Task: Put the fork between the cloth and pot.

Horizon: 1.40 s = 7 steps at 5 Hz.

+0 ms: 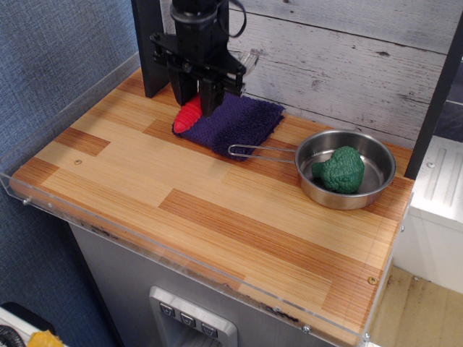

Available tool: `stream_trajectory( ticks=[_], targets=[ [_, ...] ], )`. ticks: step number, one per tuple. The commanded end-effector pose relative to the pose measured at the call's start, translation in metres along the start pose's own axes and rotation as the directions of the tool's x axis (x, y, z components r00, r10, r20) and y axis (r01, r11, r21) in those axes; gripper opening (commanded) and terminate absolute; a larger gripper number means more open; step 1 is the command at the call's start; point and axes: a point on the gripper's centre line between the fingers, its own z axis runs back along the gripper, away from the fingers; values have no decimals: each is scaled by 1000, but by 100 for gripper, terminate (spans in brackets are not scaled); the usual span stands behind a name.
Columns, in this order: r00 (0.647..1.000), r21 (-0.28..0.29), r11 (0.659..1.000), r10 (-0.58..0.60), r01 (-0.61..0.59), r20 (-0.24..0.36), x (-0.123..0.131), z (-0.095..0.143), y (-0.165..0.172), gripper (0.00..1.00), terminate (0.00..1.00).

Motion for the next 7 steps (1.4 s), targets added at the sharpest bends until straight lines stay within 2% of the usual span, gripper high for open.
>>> stream_trajectory(
  ticks=[1, 3, 4, 5, 7],
  targets=[
    [999, -54, 998, -31, 34, 42, -18, 29, -60, 0, 0],
    [991, -166, 979, -125, 114, -52, -44, 2, -125, 0, 0],
    [988, -197, 975, -122, 101, -96, -57, -1, -135, 0, 0],
    [988, -167, 986, -46, 21, -148, -75, -2, -120, 0, 0],
    [991, -187, 977, 81, -100, -110, -101, 4, -96, 0, 0]
  ],
)
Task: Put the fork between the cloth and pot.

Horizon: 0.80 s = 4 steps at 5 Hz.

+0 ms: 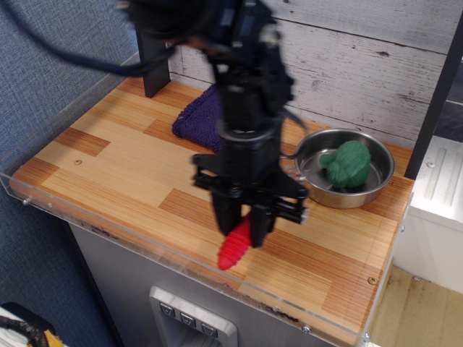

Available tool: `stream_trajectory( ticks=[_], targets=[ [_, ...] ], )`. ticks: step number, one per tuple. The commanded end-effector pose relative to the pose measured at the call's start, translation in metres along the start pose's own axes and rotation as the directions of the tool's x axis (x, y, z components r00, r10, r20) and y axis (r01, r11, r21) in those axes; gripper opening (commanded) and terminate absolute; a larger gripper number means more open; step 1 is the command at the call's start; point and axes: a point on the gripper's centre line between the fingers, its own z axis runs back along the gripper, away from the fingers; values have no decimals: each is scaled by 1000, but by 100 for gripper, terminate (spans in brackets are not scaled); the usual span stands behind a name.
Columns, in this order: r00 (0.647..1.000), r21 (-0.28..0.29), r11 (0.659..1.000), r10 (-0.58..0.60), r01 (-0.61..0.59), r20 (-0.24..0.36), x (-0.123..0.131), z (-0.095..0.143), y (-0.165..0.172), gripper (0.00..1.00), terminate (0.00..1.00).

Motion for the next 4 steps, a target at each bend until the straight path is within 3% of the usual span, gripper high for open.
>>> stream_trajectory(
  ticks=[1, 2, 4],
  targets=[
    [996, -13, 999, 51, -50, 74, -9, 20, 11, 0, 0],
    [997, -10, 999, 54, -54, 49, -11, 16, 12, 0, 0],
    [997, 14, 999, 32, -31, -63, -14, 4, 9, 0, 0]
  ],
)
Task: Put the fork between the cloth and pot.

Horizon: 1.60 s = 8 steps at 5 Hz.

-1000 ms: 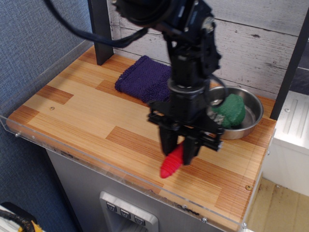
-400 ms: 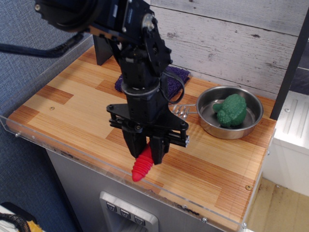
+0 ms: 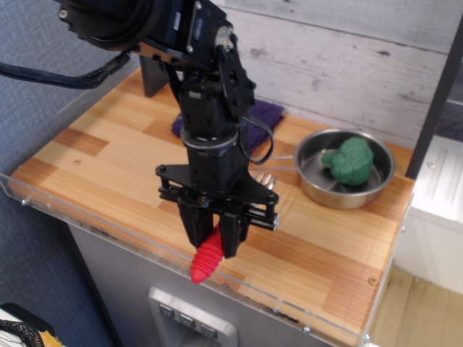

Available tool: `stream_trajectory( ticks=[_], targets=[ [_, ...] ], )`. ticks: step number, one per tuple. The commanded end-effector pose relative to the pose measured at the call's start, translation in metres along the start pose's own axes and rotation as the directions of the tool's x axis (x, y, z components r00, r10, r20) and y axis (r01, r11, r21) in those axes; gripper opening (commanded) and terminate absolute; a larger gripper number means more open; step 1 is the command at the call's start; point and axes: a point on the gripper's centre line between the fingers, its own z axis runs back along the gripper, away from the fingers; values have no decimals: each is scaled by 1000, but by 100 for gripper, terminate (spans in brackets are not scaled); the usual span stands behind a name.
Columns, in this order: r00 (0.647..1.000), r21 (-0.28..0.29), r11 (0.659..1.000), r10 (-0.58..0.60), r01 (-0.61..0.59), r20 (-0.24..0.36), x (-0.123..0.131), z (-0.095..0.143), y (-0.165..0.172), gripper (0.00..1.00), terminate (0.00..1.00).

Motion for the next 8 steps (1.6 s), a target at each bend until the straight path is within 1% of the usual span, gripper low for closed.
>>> stream_trajectory(
  ticks=[1, 2, 3, 4, 5, 6, 8],
  targets=[
    [1000, 13, 1000, -24, 24, -19, 8, 0, -2, 0, 0],
    [999, 25, 998, -51, 51, 6, 23, -5, 3, 0, 0],
    [994, 76, 994, -86, 82, 59, 57, -3, 15, 0, 0],
    [991, 127, 988, -99, 87, 90, 72, 5, 23, 0, 0],
    [990, 127, 987, -111, 100, 88, 72, 5, 21, 100, 0],
    [986, 129, 983, -140, 128, 87, 71, 6, 15, 100, 0],
    [988, 105, 986, -136, 128, 72, 70, 6, 12, 100, 0]
  ],
)
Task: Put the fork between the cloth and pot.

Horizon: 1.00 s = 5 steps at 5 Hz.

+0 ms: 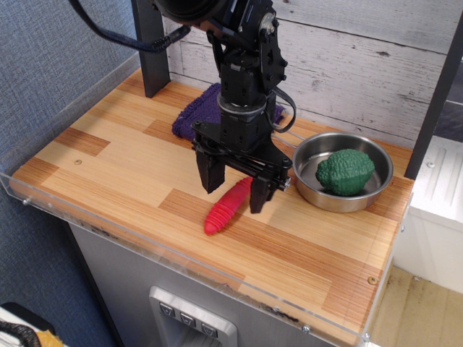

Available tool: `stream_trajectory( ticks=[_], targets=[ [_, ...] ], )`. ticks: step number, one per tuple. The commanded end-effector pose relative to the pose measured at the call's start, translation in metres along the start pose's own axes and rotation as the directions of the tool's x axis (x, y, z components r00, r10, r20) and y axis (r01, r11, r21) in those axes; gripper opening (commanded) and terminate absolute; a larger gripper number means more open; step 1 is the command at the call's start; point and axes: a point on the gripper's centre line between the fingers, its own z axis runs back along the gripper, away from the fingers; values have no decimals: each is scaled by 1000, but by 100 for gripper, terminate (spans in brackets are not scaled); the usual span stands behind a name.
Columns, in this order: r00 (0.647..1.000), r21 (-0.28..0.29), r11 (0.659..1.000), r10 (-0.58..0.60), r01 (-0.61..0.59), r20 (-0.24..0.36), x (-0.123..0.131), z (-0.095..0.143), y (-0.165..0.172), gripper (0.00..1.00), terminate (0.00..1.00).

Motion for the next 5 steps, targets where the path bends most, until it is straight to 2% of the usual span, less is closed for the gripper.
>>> stream_trajectory(
  ticks=[1, 2, 3, 4, 5],
  targets=[
    [995, 82, 997, -10, 2, 96, 5, 55, 0, 100, 0],
    [985, 161, 987, -1, -27, 170, 0, 85, 5, 100, 0],
    [989, 163, 986, -6, -18, 148, 1, 84, 6, 100, 0],
    [994, 130, 991, 19, -33, 110, 1, 76, 5, 100, 0],
    [994, 94, 994, 43, -52, 98, 1, 74, 5, 100, 0]
  ],
)
